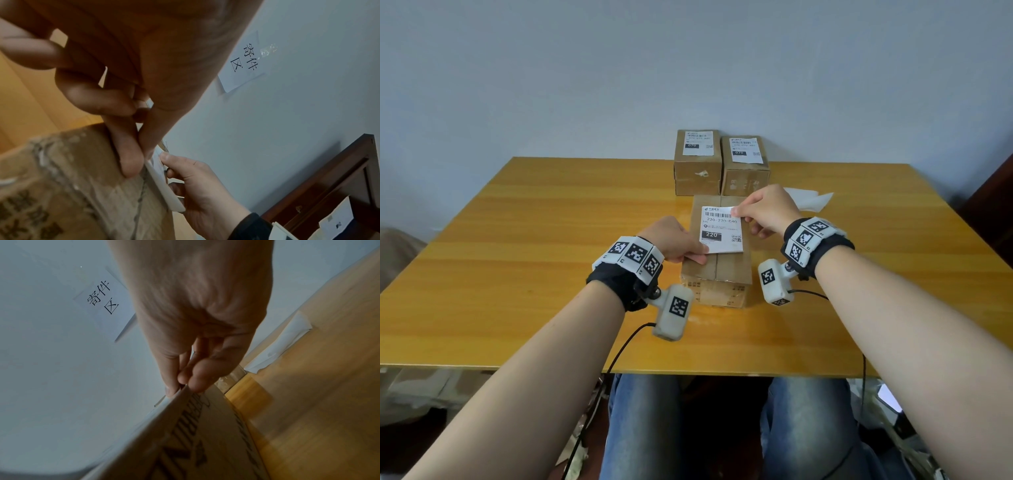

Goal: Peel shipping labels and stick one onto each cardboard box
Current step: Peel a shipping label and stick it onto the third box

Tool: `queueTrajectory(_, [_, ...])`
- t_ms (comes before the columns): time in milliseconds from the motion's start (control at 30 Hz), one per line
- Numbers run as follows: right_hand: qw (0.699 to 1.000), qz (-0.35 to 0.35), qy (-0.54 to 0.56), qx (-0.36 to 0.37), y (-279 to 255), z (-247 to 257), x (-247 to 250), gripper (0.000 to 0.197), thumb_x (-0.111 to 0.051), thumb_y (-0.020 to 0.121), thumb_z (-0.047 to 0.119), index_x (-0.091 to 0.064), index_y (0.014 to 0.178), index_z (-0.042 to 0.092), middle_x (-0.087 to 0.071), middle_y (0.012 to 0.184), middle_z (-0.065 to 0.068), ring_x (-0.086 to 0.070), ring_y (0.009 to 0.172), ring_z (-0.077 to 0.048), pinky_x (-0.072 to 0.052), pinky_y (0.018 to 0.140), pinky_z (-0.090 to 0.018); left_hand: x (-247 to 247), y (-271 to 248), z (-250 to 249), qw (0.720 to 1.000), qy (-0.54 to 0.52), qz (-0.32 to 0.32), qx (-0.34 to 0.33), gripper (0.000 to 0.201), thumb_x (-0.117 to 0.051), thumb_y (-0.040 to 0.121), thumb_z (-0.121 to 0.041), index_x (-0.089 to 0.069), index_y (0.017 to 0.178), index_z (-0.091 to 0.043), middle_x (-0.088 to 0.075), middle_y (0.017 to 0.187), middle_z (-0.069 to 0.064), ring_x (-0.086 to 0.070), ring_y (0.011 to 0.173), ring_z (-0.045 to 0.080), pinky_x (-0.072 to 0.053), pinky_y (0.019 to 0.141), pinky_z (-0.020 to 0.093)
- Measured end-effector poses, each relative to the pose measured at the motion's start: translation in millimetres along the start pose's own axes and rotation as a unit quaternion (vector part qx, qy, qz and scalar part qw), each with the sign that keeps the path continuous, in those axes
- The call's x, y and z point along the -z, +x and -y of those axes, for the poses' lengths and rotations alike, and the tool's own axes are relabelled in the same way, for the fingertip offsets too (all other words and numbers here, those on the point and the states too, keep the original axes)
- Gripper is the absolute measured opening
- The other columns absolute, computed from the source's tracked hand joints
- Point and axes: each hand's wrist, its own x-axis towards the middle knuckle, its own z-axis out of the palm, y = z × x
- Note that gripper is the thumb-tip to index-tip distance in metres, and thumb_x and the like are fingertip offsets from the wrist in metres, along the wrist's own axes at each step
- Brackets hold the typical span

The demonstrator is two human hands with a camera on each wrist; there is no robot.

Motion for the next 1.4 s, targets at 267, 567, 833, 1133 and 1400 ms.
queueTrajectory(267, [1.0, -0.014, -0.023, 0.006, -1, -3, -1, 0.015, -0.082, 0.088, 0.029, -0.08, 0.093, 0.016, -0.075, 0.084, -0.001, -0.069, 0.067, -0.017, -0.054, 0.049, -0.026, 4, 9, 4, 0.999, 0.033, 0.009, 0.021, 0.037, -0.079, 0.088, -0.035, -0.075, 0.113, -0.008, -0.077, 0.086, -0.001, -0.044, 0.049, 0.007, -0.029, 0.034, 0.011])
queueTrajectory(567, [0.998, -0.029, -0.049, 0.001, -3, -2, -3, 0.017, -0.082, 0.087, 0.035, -0.08, 0.093, 0.019, -0.075, 0.087, 0.003, -0.07, 0.067, -0.018, -0.057, 0.053, -0.029, 2, 14, 3, 0.998, 0.065, 0.003, 0.025, 0.035, -0.077, 0.089, -0.036, -0.072, 0.113, -0.011, -0.075, 0.079, -0.007, -0.044, 0.046, 0.004, -0.031, 0.035, 0.009])
queueTrajectory(833, [0.994, -0.057, -0.083, 0.042, -8, -14, -8, 0.034, -0.075, 0.091, 0.047, -0.059, 0.107, 0.022, -0.067, 0.09, 0.003, -0.072, 0.067, -0.024, -0.058, 0.051, -0.034, 0, 13, 16, 0.995, 0.101, -0.017, 0.02, 0.042, -0.074, 0.087, -0.053, -0.061, 0.088, -0.013, -0.057, 0.061, -0.003, -0.048, 0.049, 0.011, -0.035, 0.048, 0.02])
queueTrajectory(1133, [0.954, -0.049, -0.236, 0.176, -7, -11, -11, 0.052, -0.067, 0.096, 0.044, -0.048, 0.138, 0.019, -0.05, 0.139, -0.003, -0.055, 0.121, -0.022, -0.052, 0.094, -0.043, -19, 20, 19, 0.996, -0.078, 0.007, 0.034, 0.072, -0.069, 0.086, -0.062, -0.037, 0.132, -0.016, -0.067, 0.111, 0.002, -0.068, 0.093, 0.018, -0.055, 0.065, 0.032])
queueTrajectory(1400, [0.909, -0.033, -0.351, 0.221, -1, 5, -26, 0.054, -0.056, 0.097, 0.057, -0.051, 0.138, 0.022, -0.052, 0.14, -0.006, -0.044, 0.129, -0.031, -0.039, 0.106, -0.042, -18, 19, 23, 0.997, -0.068, 0.031, 0.022, 0.057, -0.073, 0.084, -0.061, -0.049, 0.112, -0.018, -0.07, 0.108, 0.003, -0.068, 0.091, 0.017, -0.06, 0.084, 0.039])
